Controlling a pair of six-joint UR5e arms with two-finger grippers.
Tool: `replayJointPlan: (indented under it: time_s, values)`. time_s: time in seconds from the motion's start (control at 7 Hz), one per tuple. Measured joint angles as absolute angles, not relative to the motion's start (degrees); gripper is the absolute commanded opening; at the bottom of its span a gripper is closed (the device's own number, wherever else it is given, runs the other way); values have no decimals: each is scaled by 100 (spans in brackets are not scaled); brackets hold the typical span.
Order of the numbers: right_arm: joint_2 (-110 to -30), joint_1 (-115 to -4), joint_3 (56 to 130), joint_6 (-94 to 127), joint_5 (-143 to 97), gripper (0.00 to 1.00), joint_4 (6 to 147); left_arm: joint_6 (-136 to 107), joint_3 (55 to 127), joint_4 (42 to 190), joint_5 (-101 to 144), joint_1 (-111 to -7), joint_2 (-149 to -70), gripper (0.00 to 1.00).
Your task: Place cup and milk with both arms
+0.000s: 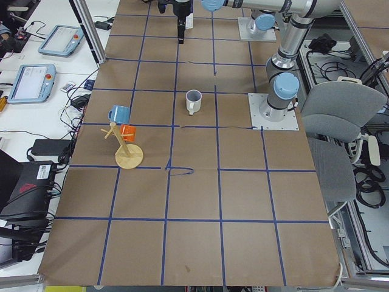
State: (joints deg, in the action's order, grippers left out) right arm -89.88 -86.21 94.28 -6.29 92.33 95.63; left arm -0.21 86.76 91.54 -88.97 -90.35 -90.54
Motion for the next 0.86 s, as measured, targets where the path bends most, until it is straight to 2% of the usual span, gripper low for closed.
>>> replayJointPlan:
  time_s: [0.43,0.86]
  values:
    - [-8924,-8034,9486,-1292,9224,100,9587,-52,9572,8924,-8907,-8979,-9100,100]
    - [-8616,-7761,9652,-2091,9239,100,9627,272,10920,7327,-9070,-8786,-9369,100]
